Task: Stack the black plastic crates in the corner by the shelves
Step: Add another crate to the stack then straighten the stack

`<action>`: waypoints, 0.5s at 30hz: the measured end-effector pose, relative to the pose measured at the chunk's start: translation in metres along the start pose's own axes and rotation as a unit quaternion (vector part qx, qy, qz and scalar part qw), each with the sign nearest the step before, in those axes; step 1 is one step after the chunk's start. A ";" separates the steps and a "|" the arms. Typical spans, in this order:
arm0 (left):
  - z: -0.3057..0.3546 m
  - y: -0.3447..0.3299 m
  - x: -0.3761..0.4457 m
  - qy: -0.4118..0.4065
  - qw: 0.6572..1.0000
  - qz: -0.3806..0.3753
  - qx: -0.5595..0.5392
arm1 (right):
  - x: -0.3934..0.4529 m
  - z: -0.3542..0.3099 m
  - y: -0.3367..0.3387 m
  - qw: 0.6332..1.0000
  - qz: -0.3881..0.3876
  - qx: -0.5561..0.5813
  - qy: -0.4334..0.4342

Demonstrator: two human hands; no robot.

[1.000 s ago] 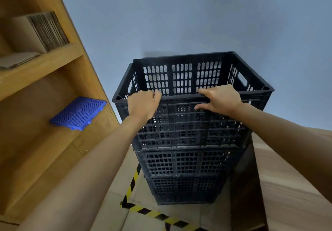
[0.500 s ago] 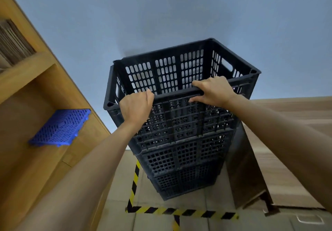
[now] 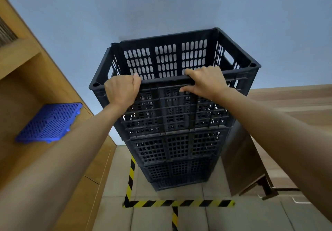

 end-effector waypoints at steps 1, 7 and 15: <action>-0.005 0.000 0.001 -0.004 1.000 0.001 -0.002 | 0.000 -0.005 0.001 1.000 0.004 -0.001 -0.002; -0.032 0.000 0.010 -0.027 1.000 0.008 -0.003 | 0.008 -0.032 0.003 1.000 0.007 0.003 -0.017; -0.081 -0.022 0.043 -0.042 0.998 0.030 -0.020 | 0.036 -0.073 -0.001 0.999 0.004 0.001 -0.051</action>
Point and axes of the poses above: each hand's wrist, its own x-axis towards the middle knuckle, its own y-axis out of the back of the hand, z = x × y, the point moved 2 cm from there along x, towards the middle knuckle, and after that the axes turned 5 degrees about -x, right-handed, at the moved point
